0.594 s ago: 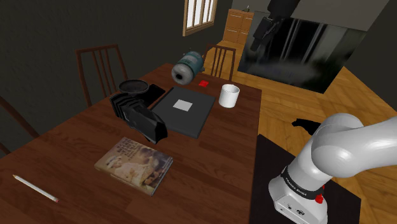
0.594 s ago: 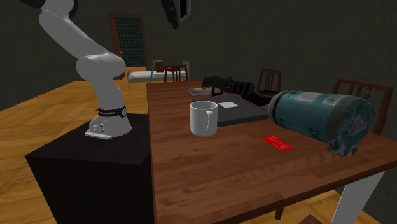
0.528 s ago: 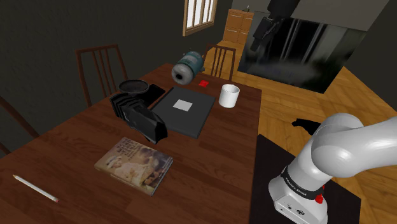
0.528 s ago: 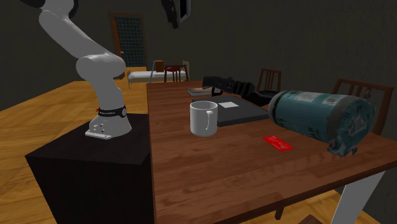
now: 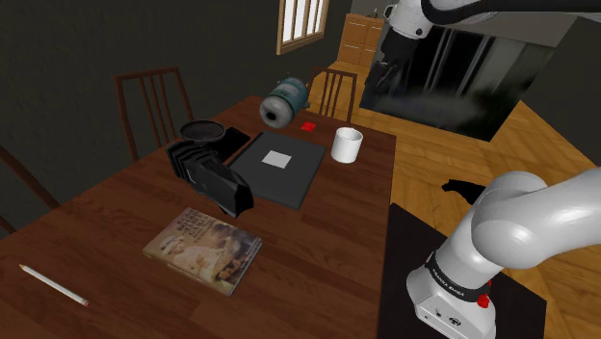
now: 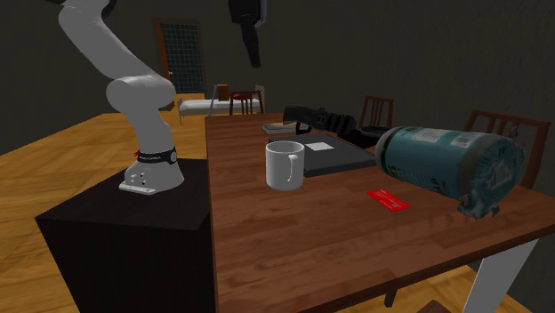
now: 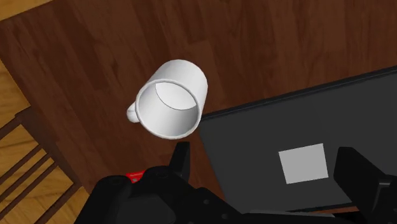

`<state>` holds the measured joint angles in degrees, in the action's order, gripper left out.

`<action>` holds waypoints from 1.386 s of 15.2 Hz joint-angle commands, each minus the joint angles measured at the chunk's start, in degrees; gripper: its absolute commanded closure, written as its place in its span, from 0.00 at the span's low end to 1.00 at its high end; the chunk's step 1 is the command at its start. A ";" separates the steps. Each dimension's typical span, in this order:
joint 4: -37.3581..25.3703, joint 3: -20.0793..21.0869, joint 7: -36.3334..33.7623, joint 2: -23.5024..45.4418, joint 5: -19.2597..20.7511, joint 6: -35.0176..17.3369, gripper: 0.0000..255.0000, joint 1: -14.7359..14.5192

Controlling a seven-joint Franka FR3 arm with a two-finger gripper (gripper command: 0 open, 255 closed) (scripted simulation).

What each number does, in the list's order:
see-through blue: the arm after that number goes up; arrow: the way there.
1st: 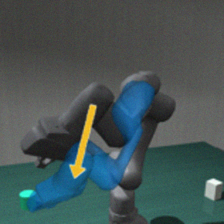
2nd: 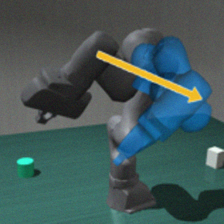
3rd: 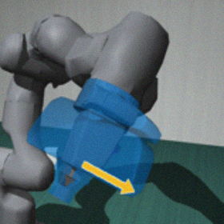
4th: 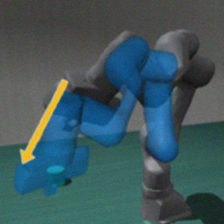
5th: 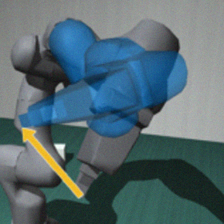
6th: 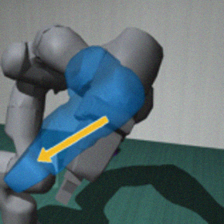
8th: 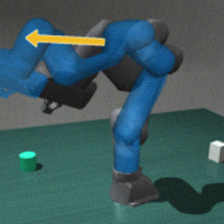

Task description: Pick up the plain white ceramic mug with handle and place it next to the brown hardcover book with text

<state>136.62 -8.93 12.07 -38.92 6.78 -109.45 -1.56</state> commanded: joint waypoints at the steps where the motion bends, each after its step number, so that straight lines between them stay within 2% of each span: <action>1: 1.81 -1.27 1.41 1.91 0.19 -3.27 0.00 -0.10; 9: 4.44 -6.97 8.25 14.76 -0.53 -16.49 0.00 -1.15; 15: 3.36 -10.95 15.06 27.03 -4.16 -25.58 0.00 -2.67; 21: 4.81 -11.40 16.26 30.75 -5.78 -30.57 0.00 -3.07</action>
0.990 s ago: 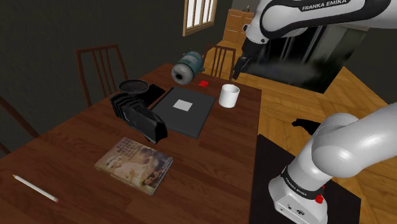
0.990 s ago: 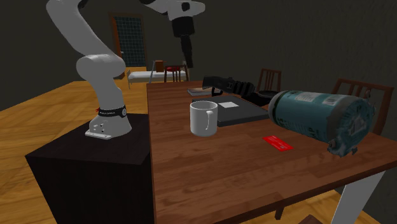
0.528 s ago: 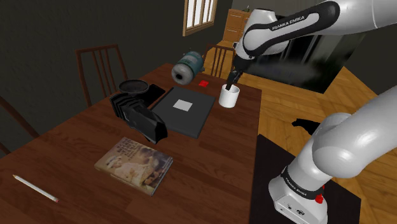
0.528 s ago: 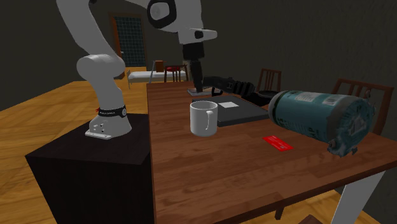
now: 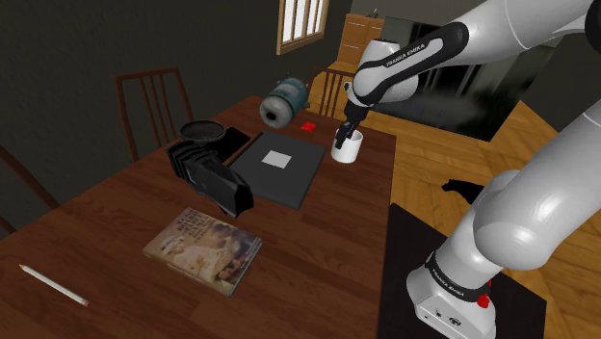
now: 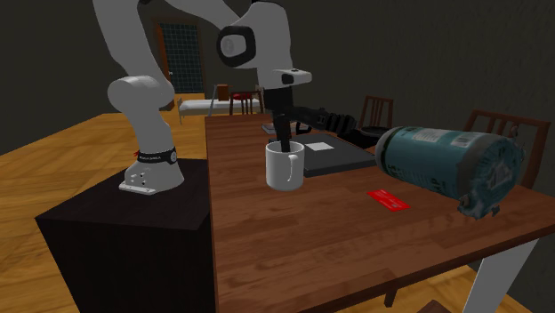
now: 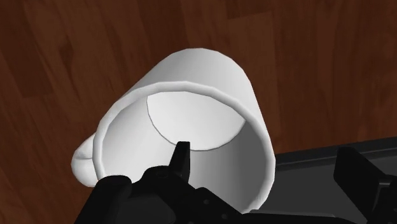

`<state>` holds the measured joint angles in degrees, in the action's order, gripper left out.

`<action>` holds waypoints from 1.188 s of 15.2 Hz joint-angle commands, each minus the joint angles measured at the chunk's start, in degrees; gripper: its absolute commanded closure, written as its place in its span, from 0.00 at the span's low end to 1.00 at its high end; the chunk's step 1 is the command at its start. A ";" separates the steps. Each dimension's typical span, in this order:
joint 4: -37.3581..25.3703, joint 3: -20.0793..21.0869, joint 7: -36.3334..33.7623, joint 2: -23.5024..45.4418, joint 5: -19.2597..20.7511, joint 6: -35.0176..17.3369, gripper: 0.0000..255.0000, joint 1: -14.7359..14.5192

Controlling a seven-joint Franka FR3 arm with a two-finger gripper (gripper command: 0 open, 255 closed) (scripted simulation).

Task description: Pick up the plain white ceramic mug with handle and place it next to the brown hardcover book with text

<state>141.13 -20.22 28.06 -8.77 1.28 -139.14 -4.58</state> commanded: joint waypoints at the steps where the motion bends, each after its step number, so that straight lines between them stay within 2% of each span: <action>1: 0.48 -0.19 0.52 1.27 -0.62 -1.71 0.00 -0.14; 10: 0.59 -0.22 0.66 1.65 -0.82 -2.18 0.00 -0.18; 11: 0.59 -0.22 0.66 1.65 -0.82 -2.18 1.00 -0.18; 18: 0.59 -0.22 0.66 1.65 -0.82 -2.18 1.00 -0.18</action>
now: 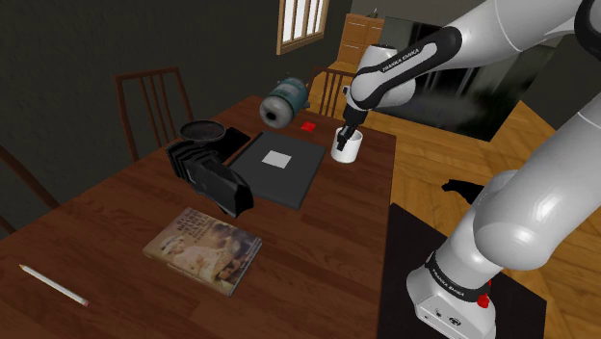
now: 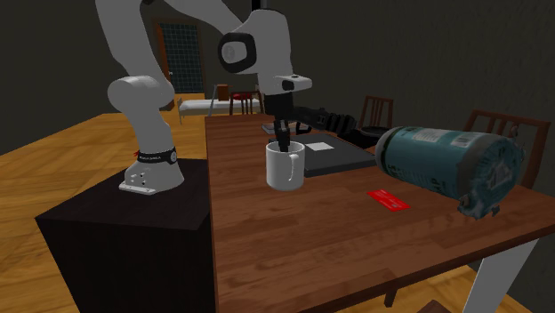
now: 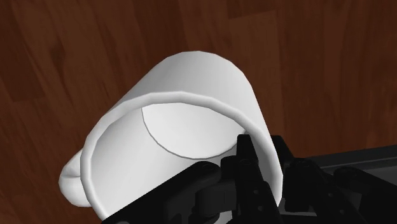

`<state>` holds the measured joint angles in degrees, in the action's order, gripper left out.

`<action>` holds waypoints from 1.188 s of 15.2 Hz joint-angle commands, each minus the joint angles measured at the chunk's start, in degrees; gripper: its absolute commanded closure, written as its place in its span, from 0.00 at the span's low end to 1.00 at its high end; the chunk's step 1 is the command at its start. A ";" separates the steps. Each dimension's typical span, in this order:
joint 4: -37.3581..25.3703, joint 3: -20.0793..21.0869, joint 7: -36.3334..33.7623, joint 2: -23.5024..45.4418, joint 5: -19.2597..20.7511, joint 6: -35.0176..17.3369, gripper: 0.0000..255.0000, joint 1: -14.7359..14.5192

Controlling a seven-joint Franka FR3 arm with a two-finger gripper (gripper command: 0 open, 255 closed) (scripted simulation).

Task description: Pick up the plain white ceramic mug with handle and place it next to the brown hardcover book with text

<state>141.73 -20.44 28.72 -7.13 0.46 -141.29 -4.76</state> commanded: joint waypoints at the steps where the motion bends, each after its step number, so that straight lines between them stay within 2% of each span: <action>1: 0.00 0.00 0.00 0.01 0.00 -0.02 1.00 0.00; 18: -6.21 1.31 -2.57 -7.44 2.90 13.30 1.00 0.61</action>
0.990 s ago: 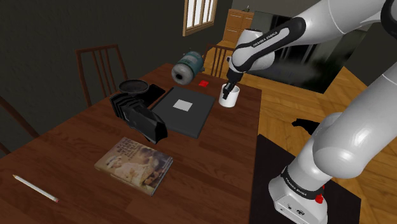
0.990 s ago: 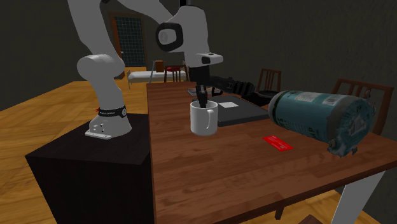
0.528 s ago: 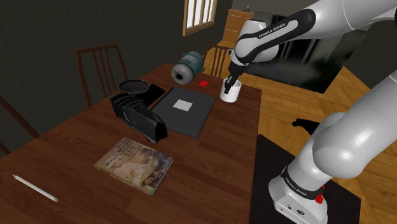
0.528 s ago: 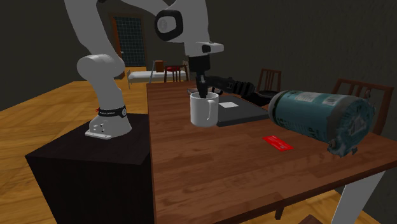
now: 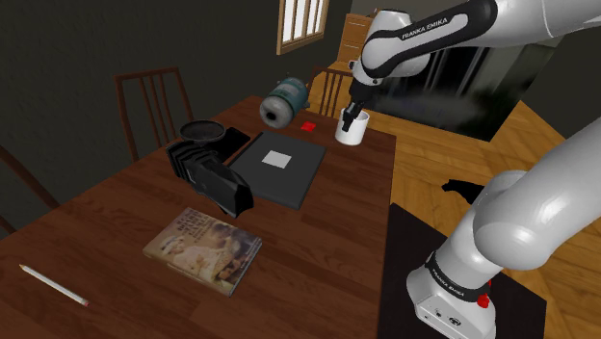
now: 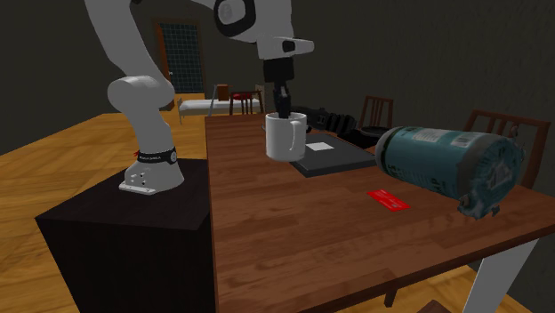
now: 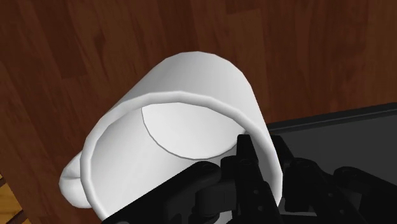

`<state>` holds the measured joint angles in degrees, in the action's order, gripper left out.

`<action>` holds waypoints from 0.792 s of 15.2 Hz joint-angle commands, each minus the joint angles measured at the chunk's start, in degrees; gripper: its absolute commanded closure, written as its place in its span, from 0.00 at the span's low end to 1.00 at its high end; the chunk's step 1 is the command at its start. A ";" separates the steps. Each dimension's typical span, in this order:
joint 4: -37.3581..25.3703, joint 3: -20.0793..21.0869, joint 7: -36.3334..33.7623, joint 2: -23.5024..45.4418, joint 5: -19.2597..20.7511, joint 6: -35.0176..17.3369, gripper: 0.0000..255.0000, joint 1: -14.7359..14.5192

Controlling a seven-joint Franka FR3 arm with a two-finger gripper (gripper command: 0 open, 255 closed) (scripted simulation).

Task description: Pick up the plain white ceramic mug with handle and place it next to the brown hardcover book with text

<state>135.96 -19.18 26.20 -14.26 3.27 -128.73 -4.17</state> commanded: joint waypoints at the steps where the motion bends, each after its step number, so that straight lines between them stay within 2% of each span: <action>1: -0.94 0.14 -0.15 -0.64 0.17 1.55 1.00 0.04; 12: -7.09 0.97 -0.88 -3.39 0.68 10.37 1.00 0.07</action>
<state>129.54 -18.27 25.35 -17.49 3.93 -119.18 -4.10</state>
